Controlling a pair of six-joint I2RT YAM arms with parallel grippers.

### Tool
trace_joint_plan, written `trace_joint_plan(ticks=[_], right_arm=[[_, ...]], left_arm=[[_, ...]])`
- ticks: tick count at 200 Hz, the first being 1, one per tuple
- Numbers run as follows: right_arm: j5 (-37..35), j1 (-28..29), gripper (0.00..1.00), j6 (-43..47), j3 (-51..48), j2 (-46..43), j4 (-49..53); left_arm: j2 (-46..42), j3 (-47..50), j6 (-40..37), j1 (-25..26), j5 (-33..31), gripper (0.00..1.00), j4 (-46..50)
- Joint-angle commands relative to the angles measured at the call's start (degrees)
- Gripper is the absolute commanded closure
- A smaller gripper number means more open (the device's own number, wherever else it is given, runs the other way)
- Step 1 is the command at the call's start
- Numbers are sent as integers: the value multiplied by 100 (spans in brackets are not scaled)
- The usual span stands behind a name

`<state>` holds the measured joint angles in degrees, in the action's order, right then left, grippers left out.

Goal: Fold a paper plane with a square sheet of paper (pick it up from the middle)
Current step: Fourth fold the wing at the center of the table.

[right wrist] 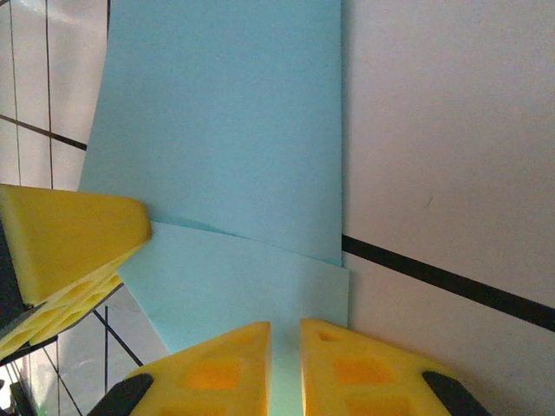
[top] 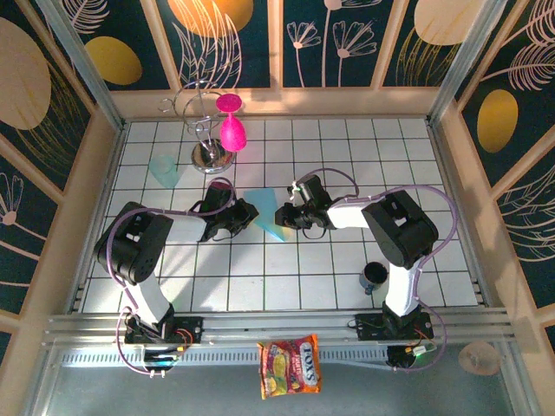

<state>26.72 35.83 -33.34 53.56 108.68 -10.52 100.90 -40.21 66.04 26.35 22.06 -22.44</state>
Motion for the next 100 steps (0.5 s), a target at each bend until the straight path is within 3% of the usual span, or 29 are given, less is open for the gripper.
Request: trace_joint_plan(ticks=[1,48,100], right_arm=[[-112,-61,82,217,-106,-148,5],[-714,123,77,492,-260,-816,-123],[-3010,1068,71,1051,-453,-1303,55]], left_arm=[[24,-121,-118,-35,-27,90,77],[-153,-171,-136,-38,-82,95,216],[-483,-259,1,-20,-287,96,580]])
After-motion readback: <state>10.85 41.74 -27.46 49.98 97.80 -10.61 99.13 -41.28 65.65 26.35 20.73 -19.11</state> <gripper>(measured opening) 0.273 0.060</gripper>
